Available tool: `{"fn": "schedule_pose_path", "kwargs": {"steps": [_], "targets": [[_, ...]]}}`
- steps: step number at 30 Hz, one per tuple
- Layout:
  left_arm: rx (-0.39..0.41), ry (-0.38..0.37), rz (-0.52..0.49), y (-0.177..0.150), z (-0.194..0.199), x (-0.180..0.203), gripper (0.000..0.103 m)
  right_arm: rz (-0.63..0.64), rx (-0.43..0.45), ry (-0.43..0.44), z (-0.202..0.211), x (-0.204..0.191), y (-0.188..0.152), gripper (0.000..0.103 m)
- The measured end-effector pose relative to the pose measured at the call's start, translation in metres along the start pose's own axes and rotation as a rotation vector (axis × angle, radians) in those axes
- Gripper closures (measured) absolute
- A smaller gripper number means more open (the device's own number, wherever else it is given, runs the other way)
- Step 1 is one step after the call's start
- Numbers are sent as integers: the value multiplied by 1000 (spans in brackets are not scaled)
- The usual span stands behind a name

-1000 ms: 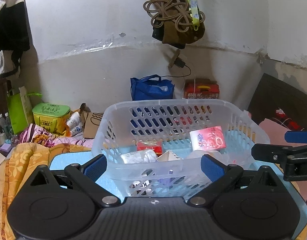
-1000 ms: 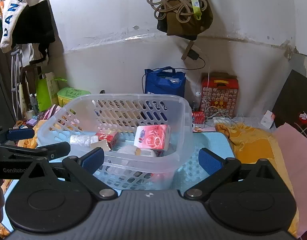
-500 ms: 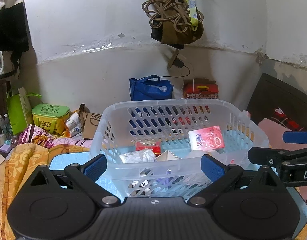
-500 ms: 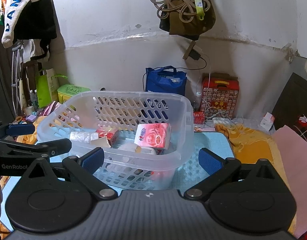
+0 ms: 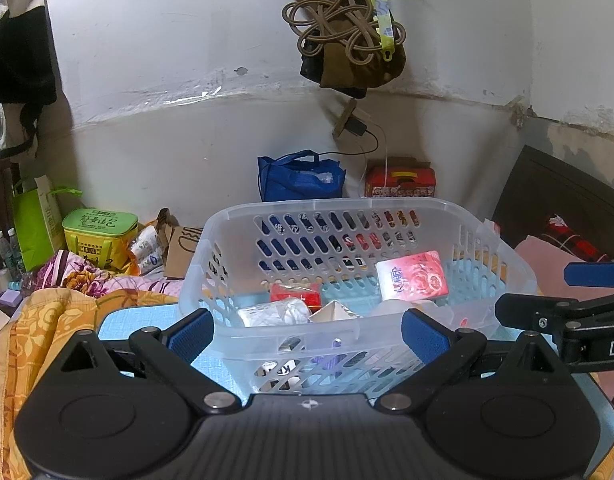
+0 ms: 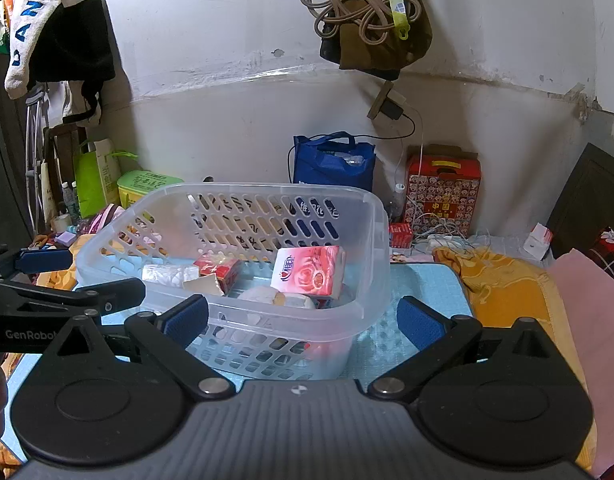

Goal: Organize objects

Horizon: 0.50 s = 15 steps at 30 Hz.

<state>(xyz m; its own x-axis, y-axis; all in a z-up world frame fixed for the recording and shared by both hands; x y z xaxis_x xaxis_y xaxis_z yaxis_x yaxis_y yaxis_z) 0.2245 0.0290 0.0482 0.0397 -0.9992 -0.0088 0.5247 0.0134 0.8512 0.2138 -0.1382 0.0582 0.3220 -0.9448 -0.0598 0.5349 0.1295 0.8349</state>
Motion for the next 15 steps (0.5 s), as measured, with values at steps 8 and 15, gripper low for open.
{"fn": "schedule_pose_path", "kwargs": {"steps": [8, 15], "targets": [[0, -3, -6, 0, 0, 0, 2, 0, 0, 2, 0, 0, 0, 0], [0, -3, -6, -1, 0, 0, 2, 1, -2, 3, -1, 0, 0, 0]]}}
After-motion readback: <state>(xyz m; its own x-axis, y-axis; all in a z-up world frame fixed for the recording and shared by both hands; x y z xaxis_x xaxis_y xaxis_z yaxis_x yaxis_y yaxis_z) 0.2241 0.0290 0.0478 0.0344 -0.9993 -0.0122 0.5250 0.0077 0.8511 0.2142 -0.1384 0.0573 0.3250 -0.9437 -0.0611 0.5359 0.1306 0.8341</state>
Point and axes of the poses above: each gripper's, at about its wrist camera, not at the fingertips, and z roughly against the way its jaws point, x to its right, y to its top, the point moved 6 cm from there along -z, roughly the way its jaws point, and after that the axes turned 2 degrees about y, right-handed, at the moved point
